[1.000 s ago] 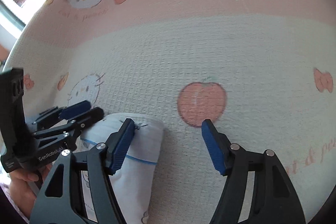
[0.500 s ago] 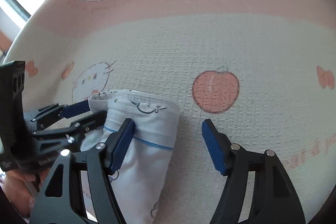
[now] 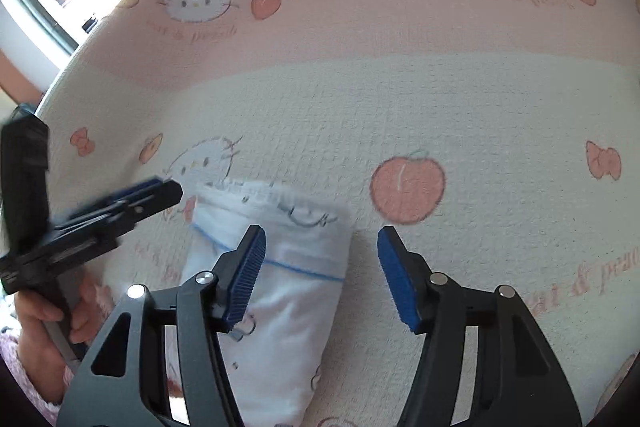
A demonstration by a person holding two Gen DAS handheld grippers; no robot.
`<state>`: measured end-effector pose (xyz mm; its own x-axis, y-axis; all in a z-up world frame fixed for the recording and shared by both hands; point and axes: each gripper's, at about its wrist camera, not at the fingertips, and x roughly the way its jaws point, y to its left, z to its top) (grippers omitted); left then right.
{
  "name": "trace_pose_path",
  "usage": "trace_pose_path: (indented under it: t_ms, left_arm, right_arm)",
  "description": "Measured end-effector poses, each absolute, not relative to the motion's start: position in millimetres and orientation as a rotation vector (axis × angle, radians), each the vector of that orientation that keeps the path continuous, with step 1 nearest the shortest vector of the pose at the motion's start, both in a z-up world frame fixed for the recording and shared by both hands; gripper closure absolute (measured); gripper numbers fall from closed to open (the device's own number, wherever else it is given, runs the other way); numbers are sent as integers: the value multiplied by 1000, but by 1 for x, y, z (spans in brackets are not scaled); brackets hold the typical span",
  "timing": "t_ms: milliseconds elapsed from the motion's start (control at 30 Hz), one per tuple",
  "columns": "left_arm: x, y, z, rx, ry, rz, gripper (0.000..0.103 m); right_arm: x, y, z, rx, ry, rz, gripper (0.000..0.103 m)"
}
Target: Fold clothes
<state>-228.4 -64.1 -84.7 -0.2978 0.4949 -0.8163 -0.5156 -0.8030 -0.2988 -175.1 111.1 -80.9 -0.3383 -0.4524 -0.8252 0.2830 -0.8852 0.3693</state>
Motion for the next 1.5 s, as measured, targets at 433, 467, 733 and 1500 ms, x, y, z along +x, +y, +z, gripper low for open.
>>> trace_pose_path:
  t_ms: [433,467,733,1500]
  left_arm:
    - [-198,-41,-108,-1610,178,2122,44]
    - [-190,-36,-112,-1615,221,2096,44]
    - [-161,-19,-141,-1711,474,2084,43]
    - [-133,-3,-167,-1710,17,2152,42]
  right_arm:
    - [-123,111,-83,1643,-33,-2256,43]
    - [-117,107,-85,1648,-41,-2223,43]
    - [-78,103,-100,1696,106,-2185,43]
    - [-50,96,-81,1483,199,-2261,41]
